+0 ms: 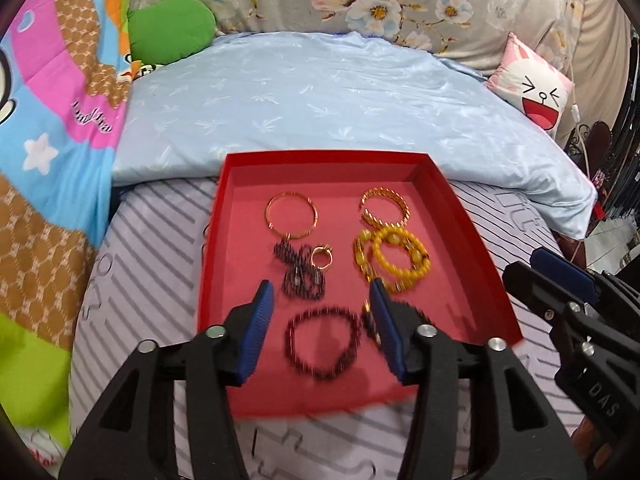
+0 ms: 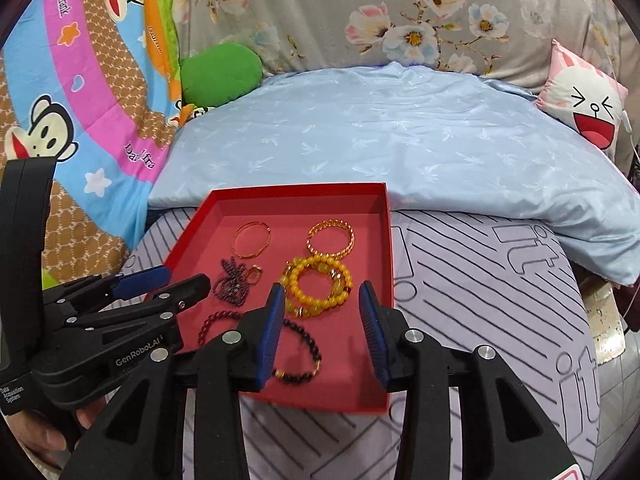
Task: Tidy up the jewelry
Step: 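Withdraw both grippers toward the remaining gold rings, then grasp the gold hoop ring with the left gripper while the right grasps the small gold ring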
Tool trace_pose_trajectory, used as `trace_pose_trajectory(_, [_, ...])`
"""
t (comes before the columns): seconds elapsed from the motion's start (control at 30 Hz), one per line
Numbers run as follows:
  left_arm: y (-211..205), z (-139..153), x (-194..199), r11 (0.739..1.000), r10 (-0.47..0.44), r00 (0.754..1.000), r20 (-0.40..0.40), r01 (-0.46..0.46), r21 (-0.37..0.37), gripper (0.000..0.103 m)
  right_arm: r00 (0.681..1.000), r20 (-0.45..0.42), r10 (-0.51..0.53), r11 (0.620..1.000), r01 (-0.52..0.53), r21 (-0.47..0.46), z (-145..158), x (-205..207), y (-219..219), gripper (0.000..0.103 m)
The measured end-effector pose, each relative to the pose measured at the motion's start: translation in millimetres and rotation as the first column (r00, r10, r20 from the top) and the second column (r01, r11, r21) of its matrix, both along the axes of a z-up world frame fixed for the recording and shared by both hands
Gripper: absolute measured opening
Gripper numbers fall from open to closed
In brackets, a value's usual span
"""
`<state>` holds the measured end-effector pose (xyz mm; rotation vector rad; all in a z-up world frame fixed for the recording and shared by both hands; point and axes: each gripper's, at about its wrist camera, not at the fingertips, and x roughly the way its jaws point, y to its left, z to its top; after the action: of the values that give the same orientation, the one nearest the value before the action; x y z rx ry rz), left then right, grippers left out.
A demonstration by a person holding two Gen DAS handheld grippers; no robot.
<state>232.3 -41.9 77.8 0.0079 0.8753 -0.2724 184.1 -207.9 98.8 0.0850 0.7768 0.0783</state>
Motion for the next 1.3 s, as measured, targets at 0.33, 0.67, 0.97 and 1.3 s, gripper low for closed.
trace_pose_trajectory(0.33, [16.8,5.2,-74.6,0.999,-0.007,1.000,-0.003,0.007,-0.033,0.050,0.999,-0.030,-0.011,1.000,0.011,0.012,-2.9,-73.2,-0.3,0.039])
trace_pose_trajectory(0.67, [24.6,-16.3,-130.9,0.999,-0.010,0.999,-0.049,0.008,-0.032,0.050,0.996,-0.090,-0.015,1.000,0.016,0.005,-27.8,-126.3,-1.2,0.039])
trace_pose_trajectory(0.97, [18.7,-47.0,-167.0,0.999,-0.039,0.994,-0.098,0.037,-0.017,0.050,0.990,-0.142,-0.019,1.000,0.019,0.000,-52.2,-154.5,1.2,0.039])
trace_pose_trajectory(1.3, [18.0,-68.9,-180.8,0.999,-0.034,0.993,-0.112,0.035,0.004,0.049,0.983,-0.183,-0.012,1.000,0.013,0.001,-69.3,-168.0,5.6,0.039])
